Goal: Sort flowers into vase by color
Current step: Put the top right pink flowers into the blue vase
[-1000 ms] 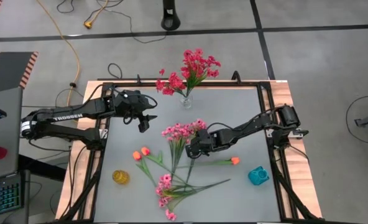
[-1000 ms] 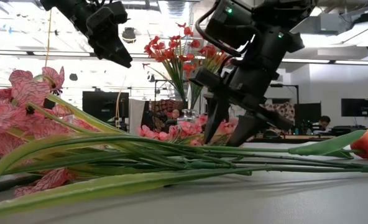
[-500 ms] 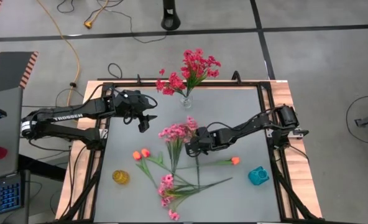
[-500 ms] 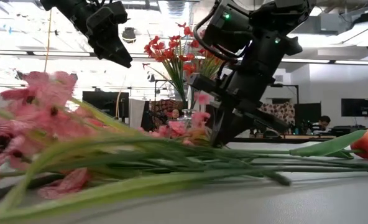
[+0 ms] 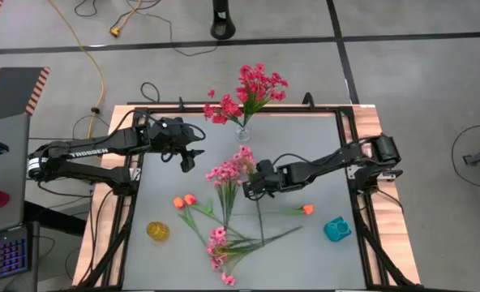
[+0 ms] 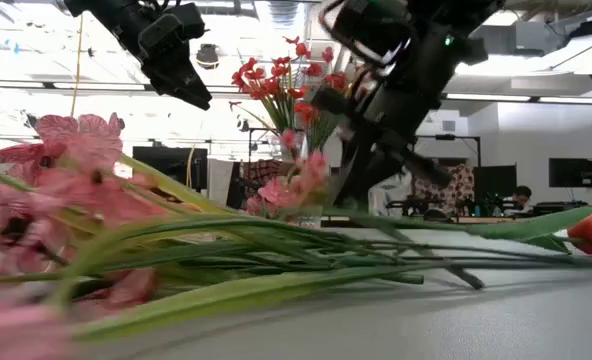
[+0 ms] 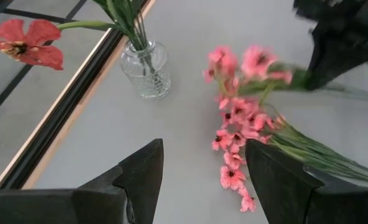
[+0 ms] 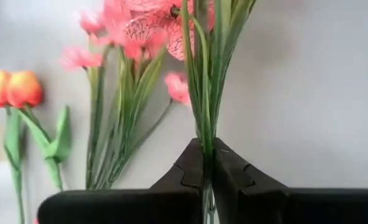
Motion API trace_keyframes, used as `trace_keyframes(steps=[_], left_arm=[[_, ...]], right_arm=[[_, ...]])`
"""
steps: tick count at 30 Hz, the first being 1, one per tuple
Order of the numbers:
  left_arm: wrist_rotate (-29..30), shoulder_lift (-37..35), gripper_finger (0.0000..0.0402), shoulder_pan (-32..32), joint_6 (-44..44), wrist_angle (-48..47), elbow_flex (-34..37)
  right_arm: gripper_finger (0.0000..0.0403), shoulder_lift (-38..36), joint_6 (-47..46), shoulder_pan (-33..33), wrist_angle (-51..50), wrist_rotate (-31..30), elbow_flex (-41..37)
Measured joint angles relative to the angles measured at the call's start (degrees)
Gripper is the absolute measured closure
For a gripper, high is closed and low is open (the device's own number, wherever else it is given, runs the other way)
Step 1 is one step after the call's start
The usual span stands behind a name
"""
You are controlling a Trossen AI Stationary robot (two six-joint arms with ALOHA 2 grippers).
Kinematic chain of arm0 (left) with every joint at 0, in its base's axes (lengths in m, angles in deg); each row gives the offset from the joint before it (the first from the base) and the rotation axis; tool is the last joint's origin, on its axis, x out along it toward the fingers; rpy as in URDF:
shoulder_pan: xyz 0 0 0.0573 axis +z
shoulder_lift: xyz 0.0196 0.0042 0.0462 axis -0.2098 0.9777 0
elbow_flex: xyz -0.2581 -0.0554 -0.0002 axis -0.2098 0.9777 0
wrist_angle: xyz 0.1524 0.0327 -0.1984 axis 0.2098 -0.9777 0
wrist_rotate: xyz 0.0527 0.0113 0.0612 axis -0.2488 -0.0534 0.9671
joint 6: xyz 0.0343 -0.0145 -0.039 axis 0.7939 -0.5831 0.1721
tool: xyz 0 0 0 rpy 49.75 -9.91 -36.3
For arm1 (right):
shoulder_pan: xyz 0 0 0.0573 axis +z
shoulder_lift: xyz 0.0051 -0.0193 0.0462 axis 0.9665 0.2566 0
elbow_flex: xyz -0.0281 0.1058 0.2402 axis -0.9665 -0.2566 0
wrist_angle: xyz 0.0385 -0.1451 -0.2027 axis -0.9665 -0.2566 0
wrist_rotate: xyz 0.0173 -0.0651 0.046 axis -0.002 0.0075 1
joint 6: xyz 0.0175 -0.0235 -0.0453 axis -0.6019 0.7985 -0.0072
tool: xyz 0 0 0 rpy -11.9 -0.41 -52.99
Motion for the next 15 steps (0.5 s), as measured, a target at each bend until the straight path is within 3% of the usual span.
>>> trace_keyframes(steps=[15], left_arm=[[0.69,0.0,0.0186,0.02,-1.22,0.09,0.0]], right_arm=[[0.0363,-23.38,17.16,-0.03,-9.73,-15.52,0.02]])
